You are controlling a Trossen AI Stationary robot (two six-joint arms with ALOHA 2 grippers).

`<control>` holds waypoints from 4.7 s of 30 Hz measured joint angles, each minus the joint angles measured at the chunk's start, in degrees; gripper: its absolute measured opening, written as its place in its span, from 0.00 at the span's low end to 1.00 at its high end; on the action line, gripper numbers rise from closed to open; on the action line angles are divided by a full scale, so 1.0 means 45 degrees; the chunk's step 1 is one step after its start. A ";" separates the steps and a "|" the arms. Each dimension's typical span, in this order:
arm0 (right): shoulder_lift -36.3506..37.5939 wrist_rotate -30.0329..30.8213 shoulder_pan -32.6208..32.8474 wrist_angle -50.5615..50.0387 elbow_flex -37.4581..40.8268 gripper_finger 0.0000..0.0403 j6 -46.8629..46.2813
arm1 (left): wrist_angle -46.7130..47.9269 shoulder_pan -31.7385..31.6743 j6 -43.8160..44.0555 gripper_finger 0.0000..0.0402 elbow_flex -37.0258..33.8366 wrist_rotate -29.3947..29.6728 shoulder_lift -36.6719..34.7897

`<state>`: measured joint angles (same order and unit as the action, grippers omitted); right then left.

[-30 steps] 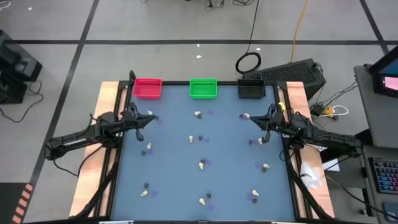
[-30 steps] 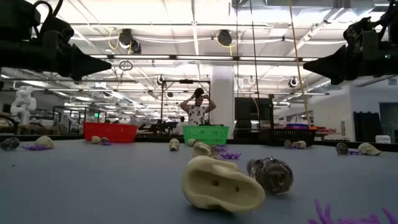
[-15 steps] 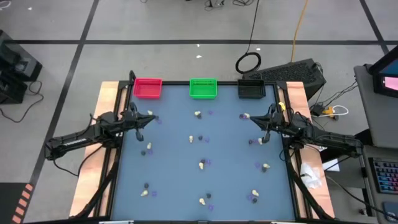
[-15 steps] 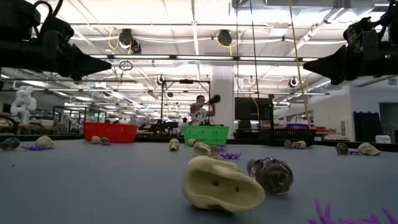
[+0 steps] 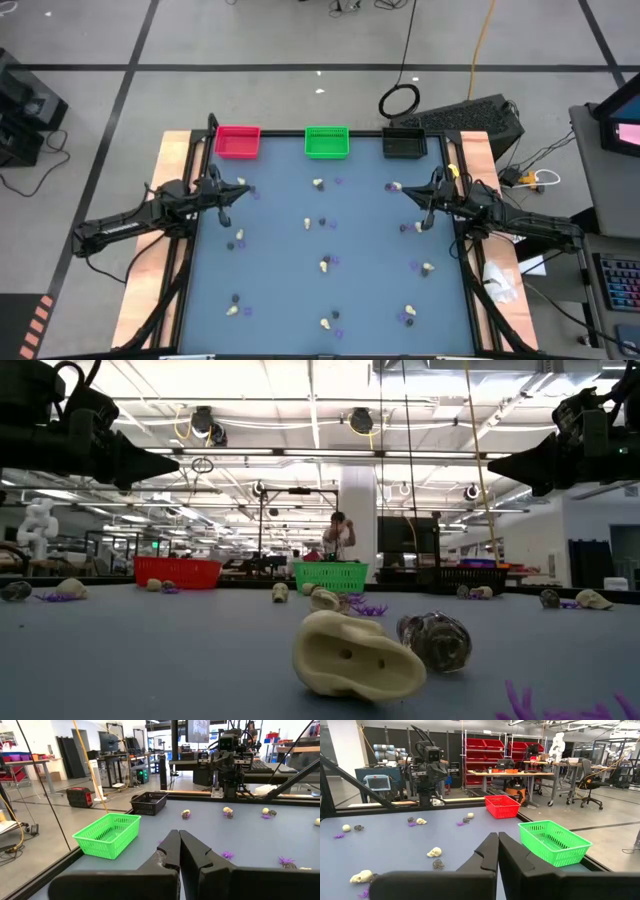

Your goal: Sort Halloween decoration

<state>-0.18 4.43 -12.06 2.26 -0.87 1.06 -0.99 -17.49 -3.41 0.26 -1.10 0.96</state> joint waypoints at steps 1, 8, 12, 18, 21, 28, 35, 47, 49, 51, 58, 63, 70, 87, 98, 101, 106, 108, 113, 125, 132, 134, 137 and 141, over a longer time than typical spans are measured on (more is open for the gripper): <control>-0.0002 0.0000 -0.0003 -0.0001 0.0001 0.00 0.0000 | -0.0001 0.0001 -0.0001 0.00 0.0002 0.0000 0.0000; 0.0001 0.0000 0.0000 -0.0003 -0.0001 0.00 0.0000 | -0.0001 0.0004 -0.0003 0.00 0.0002 0.0000 -0.0003; 0.0000 0.0000 0.0000 0.0000 -0.0002 0.00 0.0000 | -0.0540 -0.0045 -0.0674 0.00 0.0001 0.1106 -0.0003; 0.0001 0.0000 0.0000 -0.0001 0.0000 0.00 0.0000 | -0.2305 -0.0032 -0.1175 0.00 -0.0003 0.0953 0.0000; 0.0000 0.0000 -0.0002 0.0000 -0.0002 0.00 0.0000 | -0.3852 -0.0006 0.0503 0.00 -0.0003 0.0719 0.0005; -0.0002 0.0000 0.0000 -0.0003 0.0002 0.00 0.0000 | -0.5956 -0.0011 0.1775 0.00 0.0009 0.1451 0.0102; -0.0002 0.0000 0.0000 0.0000 -0.0001 0.00 0.0000 | -0.3394 -0.0025 0.3018 0.00 0.0939 0.1791 0.1980; -0.0002 0.0000 0.0001 -0.0003 -0.0001 0.00 0.0000 | -0.2038 -0.0560 0.1923 0.00 0.3034 0.0265 0.7465; -0.0002 0.0000 -0.0002 -0.0001 -0.0003 0.00 0.0000 | -0.1330 -0.0758 0.1930 0.00 0.3482 0.0253 0.8085; 0.0002 0.0000 -0.0003 -0.0002 -0.0003 0.00 0.0000 | -0.0513 -0.0934 0.1928 0.00 0.3969 0.0192 0.8666; -0.0002 0.0000 0.0001 -0.0005 -0.0003 0.00 0.0000 | 0.1055 -0.1270 0.1576 0.00 0.5347 -0.1231 1.0623; 0.0001 0.0000 -0.0001 0.0000 -0.0001 0.00 0.0000 | 0.1297 -0.1361 0.1628 0.00 0.6157 -0.2378 1.2016; 0.0002 0.0000 -0.0002 -0.0001 -0.0002 0.00 0.0000 | 0.5361 -0.1361 0.1294 0.00 0.8387 -0.2652 1.4119; 0.0001 0.0000 0.0000 -0.0003 -0.0001 0.00 0.0000 | 0.9417 -0.1327 0.0946 0.26 1.0241 0.0186 1.8814; -0.0002 0.0000 -0.0003 -0.0003 -0.0002 0.00 0.0000 | 0.9030 -0.1309 -0.0442 0.35 1.0311 0.1685 2.0154; 0.0003 0.0000 -0.0003 -0.0004 0.0002 0.00 0.0000 | 0.8969 -0.1307 -0.0435 0.31 1.0302 0.1695 2.0275; 0.0002 0.0000 -0.0002 0.0000 -0.0002 0.00 0.0000 | 0.8970 -0.1307 -0.0324 0.16 1.0315 0.1529 2.0285; 0.0000 0.0000 -0.0002 -0.0005 -0.0002 0.00 0.0003 | 0.9139 -0.1307 -0.0319 0.08 1.0466 0.1493 2.0309; 0.0002 0.0000 -0.0001 0.0000 -0.0001 0.00 0.0000 | 0.9481 -0.1181 -0.0314 0.03 1.1428 0.1792 2.0367; -0.0002 0.0000 0.0002 -0.0005 0.0002 0.00 0.0000 | 0.7193 -0.2809 0.0926 0.01 1.5591 -0.0283 2.0897; 0.0003 0.0000 0.0000 -0.0003 0.0000 0.00 0.0000 | 0.6485 -0.3528 -0.0251 0.01 1.8389 -0.1473 2.3628; -0.0002 0.0000 -0.0003 -0.0005 -0.0003 0.00 0.0000 | 0.6537 -0.3532 -0.0730 0.01 1.9214 -0.1547 2.4455; 0.0000 0.0000 0.0000 -0.0003 0.0002 0.00 0.0000 | 0.6615 -0.3634 -0.1337 0.01 2.0322 -0.1559 2.5543; 0.0002 0.0000 -0.0001 -0.0004 -0.0003 0.00 0.0000 | 0.7061 -0.3748 -0.2019 0.01 2.1422 -0.1573 2.6792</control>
<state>-0.17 4.43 -12.07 2.25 -0.89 1.06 30.79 -34.36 -12.49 96.67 -8.18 121.53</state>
